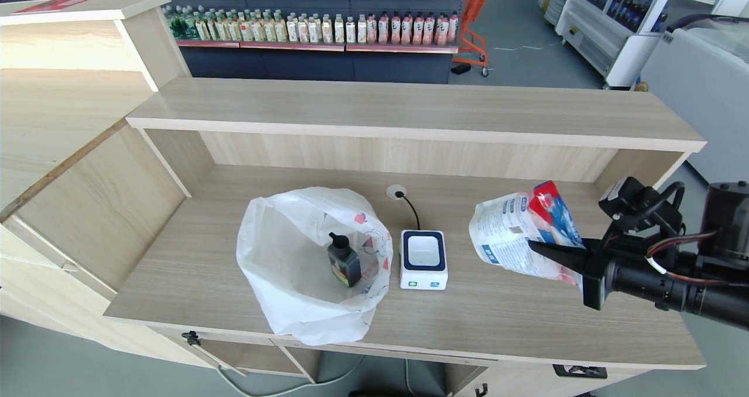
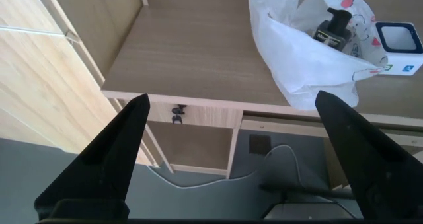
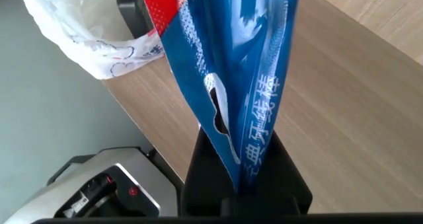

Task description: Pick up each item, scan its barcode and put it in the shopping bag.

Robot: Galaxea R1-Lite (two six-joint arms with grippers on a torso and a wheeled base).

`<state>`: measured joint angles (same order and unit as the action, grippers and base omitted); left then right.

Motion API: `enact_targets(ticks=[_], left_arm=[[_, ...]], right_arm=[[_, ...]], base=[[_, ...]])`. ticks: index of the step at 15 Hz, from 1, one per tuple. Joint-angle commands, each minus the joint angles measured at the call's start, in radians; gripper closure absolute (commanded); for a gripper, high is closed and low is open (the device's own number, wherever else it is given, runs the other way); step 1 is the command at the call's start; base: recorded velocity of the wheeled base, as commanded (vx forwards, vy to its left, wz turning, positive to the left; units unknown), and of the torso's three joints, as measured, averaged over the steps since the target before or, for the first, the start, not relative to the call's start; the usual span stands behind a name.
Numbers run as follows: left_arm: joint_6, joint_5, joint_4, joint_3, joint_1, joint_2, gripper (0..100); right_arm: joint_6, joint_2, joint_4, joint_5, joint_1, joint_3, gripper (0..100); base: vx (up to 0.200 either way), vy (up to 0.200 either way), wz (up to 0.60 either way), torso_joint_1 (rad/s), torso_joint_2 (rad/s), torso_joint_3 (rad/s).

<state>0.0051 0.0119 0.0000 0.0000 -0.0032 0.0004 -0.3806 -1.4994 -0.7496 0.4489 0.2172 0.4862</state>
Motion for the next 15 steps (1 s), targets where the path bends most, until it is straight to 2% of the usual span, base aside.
enact_targets(ticks=[1,5,11,12,15], left_arm=[[0.001,0.0,0.0,0.0,0.0,0.0,0],[0.004,0.0,0.0,0.0,0.0,0.0,0],[0.001,0.0,0.0,0.0,0.0,0.0,0],[-0.007,0.002,0.0,0.0,0.0,0.0,0],[-0.007,0.0,0.0,0.0,0.0,0.0,0]], right_arm=[[-0.001,-0.059,-0.001,0.001,-0.013,0.031,100],[-0.001,-0.124,-0.002,0.004,-0.013,0.078,100],[-0.05,-0.236,-0.011,0.025,-0.015,0.117,100],[-0.057,-0.259,-0.03,0.028,-0.015,0.114,100],[-0.063,-0.318,-0.102,0.113,-0.013,0.104,100]], base=[[0.0,0.0,0.0,0.0,0.0,0.0],[0.0,0.0,0.0,0.0,0.0,0.0],[0.2,0.0,0.0,0.002,0.0,0.003],[0.0,0.0,0.0,0.0,0.0,0.0],[0.0,0.0,0.0,0.0,0.0,0.0]])
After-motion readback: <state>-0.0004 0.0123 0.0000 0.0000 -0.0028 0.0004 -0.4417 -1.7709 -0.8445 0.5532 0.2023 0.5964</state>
